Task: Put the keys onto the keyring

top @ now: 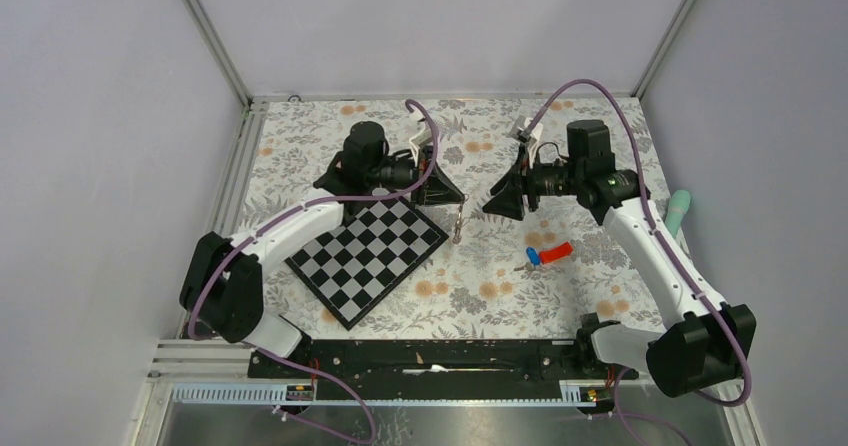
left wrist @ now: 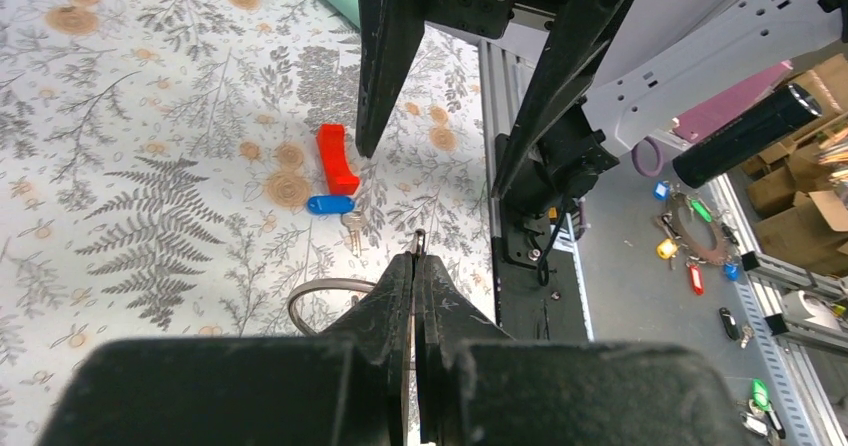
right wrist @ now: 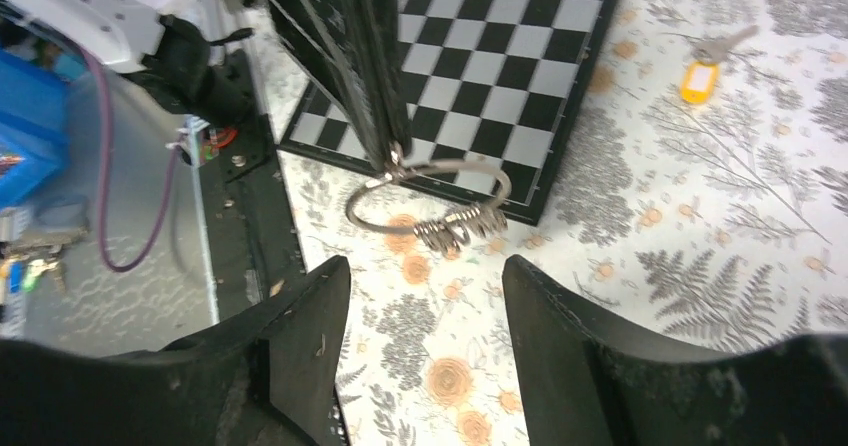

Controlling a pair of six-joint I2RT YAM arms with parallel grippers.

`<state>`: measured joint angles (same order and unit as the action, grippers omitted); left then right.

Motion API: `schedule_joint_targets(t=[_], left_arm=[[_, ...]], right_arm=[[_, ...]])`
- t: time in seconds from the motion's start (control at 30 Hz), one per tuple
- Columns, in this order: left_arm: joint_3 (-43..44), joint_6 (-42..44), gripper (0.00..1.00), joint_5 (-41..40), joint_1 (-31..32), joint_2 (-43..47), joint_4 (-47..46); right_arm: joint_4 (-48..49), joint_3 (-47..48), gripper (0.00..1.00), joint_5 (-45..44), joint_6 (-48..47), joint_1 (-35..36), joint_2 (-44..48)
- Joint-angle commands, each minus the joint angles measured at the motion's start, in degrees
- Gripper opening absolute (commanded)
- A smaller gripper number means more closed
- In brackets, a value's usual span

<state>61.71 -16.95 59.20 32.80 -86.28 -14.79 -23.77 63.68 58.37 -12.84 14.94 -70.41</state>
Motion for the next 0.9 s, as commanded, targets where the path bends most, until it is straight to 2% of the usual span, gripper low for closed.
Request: schedule_joint_targets(t=[0.0,0.13,0.23,0.4,0.63,0.87], left_arm=[[2.58,5.45,0.00,-1.64,-1.35,4.27,3.36],[3.24,8.16,0.00,-3.23,-2.23,5.29,7.55],[3.75,9.80,0.00,-3.43,-3.05,6.12,10.10],[4.35,10.31,0.00,-3.36,-4.58,7.53,12.23],[4.00,10.85,0.00,-2.53,-6.05,9.00,14.65],[3.97,11.00,0.00,-1.98,-6.17,8.85,14.70]], right_arm=[[-8.40,3.24,0.66,-9.14,-7.45,-0.29,2.73],[-17.28,2.58,0.68,-18.08,-14.10,-0.30,3.89],[-21.28,-0.44,0.75,-24.35,-16.79,-0.27,5.20],[-25.46,-5.24,0.78,-29.56,-20.80,-0.32,6.56],[-32.61,-11.04,0.66,-34.05,-31.13,-0.26,2.73],[-31.76,-14.43,0.61,-38.15,-38.27,-0.17,-0.57]])
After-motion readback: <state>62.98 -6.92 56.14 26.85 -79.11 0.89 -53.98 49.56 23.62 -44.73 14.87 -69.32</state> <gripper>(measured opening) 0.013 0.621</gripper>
